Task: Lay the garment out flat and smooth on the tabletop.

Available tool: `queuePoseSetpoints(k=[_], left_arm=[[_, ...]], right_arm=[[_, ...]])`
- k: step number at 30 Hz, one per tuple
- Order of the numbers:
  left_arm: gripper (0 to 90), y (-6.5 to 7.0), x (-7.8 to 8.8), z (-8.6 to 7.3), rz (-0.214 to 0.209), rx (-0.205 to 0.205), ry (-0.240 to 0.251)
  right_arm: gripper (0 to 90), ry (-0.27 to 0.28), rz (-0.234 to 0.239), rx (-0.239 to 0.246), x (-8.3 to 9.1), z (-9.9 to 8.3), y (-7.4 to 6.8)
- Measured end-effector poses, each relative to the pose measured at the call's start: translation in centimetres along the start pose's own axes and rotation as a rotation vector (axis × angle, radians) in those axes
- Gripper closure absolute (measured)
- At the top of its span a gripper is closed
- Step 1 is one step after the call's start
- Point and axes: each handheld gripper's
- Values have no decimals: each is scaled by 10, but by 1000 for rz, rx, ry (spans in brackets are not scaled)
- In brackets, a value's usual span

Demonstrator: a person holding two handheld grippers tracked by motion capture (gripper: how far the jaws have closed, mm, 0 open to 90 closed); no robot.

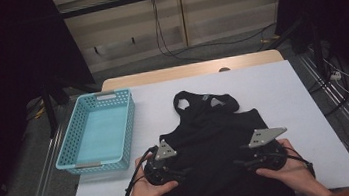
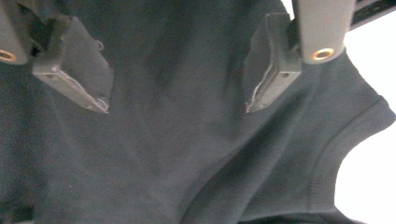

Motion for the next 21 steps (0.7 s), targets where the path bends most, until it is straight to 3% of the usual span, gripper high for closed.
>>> queuePoseSetpoints(k=[4,9,11,12,13,15,18,19,21], left_arm=[[254,10,4,-12,-6,-45,0],[283,18,4,-21,-5,-72,-25],[283,23,2,-20,-16,-111,-22],[276,28,1,-20,-28,-170,-40],[271,32,0,-20,-25,-191,-49],[280,38,-5,-18,-41,-202,-71],[316,38,-10,-17,-63,-179,-58],[334,36,-10,-17,-90,-169,-52],[414,32,-8,-20,-121,-191,-43]], right_arm=[[514,-40,39,31,-6,1,-6],[523,-41,31,20,5,-6,-5],[520,-61,18,20,6,-8,-4],[512,-73,17,23,5,-9,-4],[504,-91,18,26,2,-9,-4],[466,-110,33,29,-4,-9,-5],[470,-113,20,41,-6,-8,-8],[482,-117,14,45,-6,-7,-10],[571,-128,23,47,-5,-7,-11]])
Point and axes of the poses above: each handheld gripper's, and its own axes: x roughly backward along the jaws, z roughly out of its top, y roughly to its right, and after that the axes turned 4 degrees about -y, right-handed
